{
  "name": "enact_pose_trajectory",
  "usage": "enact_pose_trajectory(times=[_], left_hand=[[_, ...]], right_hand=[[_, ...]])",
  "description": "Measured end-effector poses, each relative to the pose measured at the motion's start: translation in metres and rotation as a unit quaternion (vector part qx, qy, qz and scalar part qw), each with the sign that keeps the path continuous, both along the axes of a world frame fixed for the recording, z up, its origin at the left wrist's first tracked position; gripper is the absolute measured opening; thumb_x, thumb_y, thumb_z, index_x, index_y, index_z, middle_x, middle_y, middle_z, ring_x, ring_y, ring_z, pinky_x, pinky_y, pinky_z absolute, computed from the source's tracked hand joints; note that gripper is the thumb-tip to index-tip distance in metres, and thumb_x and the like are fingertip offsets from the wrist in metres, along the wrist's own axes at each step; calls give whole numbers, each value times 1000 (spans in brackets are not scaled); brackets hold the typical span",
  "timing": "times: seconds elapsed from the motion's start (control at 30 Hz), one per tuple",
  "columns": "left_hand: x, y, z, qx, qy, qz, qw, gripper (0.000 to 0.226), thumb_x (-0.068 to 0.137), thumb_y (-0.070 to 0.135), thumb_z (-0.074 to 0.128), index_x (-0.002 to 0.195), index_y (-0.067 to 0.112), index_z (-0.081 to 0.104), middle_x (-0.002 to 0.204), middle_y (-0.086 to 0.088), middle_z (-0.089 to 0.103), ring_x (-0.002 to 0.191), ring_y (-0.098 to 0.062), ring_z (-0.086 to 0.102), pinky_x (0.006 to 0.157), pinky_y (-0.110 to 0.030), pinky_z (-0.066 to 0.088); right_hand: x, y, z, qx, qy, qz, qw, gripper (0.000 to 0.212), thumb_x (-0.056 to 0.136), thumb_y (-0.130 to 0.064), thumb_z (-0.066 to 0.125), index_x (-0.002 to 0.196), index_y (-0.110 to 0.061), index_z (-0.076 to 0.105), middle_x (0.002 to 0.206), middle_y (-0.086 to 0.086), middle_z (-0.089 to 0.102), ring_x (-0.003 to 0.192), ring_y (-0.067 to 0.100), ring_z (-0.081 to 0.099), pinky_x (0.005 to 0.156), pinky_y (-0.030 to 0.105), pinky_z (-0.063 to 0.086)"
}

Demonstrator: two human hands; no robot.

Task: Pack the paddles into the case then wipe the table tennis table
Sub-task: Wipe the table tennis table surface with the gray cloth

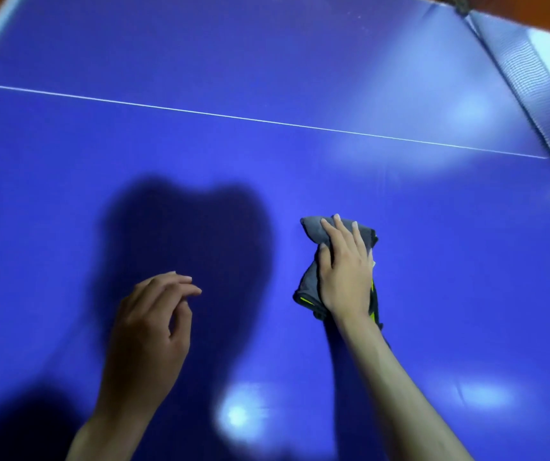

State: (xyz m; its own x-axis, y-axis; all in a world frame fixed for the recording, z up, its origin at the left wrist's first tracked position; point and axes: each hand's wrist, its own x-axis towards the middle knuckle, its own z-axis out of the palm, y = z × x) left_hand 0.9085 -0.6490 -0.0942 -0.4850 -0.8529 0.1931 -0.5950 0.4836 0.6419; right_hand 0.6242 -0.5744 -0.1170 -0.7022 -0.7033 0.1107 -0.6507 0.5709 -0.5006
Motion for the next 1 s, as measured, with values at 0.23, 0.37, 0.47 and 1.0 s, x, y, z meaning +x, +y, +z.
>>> enact_pose_trajectory(times=[0.23,0.37,0.47,1.0], left_hand=[[97,-49,3,4,3,57,998,30,96,15,44,107,14,73,117,0,68,121,-24,60,98,-48,52],[160,-80,8,-3,11,83,996,29,96,14,46,107,13,73,117,-1,68,119,-23,60,100,-43,50],[207,-102,10,2,19,103,994,28,95,11,47,106,12,73,117,-1,68,118,-23,61,103,-37,47],[358,-163,25,49,27,162,985,27,96,14,49,105,16,74,116,3,66,111,-18,60,92,-38,52]], right_hand=[[101,-84,-1,-5,6,47,999,43,104,-15,47,145,-26,57,162,-7,42,156,23,24,118,56,26],[171,-131,-1,-11,21,71,997,46,102,-22,40,144,-24,58,160,-5,45,155,26,28,117,55,31],[233,-169,-2,-18,40,102,994,45,100,-21,42,142,-23,59,158,-4,47,152,29,33,115,56,33],[478,-336,-7,-26,36,201,979,58,85,0,52,141,-16,61,156,5,50,149,37,36,114,63,34]])
